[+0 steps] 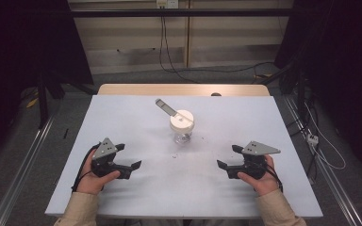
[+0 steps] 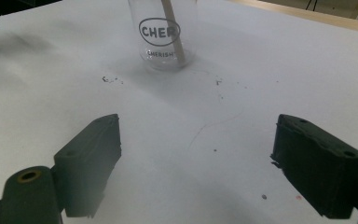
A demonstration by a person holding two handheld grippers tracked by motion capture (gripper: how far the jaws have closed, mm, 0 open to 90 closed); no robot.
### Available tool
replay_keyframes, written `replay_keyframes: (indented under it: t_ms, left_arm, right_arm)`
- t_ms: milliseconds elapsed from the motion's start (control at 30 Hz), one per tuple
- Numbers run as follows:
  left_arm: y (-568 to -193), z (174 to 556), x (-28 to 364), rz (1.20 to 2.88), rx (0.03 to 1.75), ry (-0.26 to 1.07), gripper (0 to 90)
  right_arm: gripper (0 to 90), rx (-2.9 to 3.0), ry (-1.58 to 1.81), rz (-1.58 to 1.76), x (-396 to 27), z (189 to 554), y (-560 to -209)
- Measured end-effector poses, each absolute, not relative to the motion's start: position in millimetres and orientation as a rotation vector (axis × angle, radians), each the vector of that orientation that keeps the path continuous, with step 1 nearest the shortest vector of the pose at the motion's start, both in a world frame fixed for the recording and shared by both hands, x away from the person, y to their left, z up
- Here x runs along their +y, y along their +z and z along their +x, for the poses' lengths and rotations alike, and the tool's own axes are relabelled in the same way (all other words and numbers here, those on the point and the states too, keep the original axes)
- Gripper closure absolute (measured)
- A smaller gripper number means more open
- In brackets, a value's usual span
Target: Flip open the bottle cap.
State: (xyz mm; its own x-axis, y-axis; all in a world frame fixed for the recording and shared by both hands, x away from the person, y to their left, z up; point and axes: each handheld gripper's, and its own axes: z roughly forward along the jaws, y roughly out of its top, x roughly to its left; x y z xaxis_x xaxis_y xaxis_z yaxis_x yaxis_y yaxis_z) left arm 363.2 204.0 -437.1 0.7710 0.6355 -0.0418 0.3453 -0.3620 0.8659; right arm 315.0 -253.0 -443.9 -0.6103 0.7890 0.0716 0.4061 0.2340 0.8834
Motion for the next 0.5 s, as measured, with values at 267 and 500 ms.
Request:
replay_keyframes:
  t_ms: [267,500]
  left_arm:
    - [-437,362,208,1.987,0.737,0.378,6.6]
    - [-436,362,207,1.983,0.743,0.375,6.6]
  right_arm:
    - [15.1,2.113,1.325,1.112,-261,310,-446]
    - [15.1,2.103,1.330,1.115,-264,308,-446]
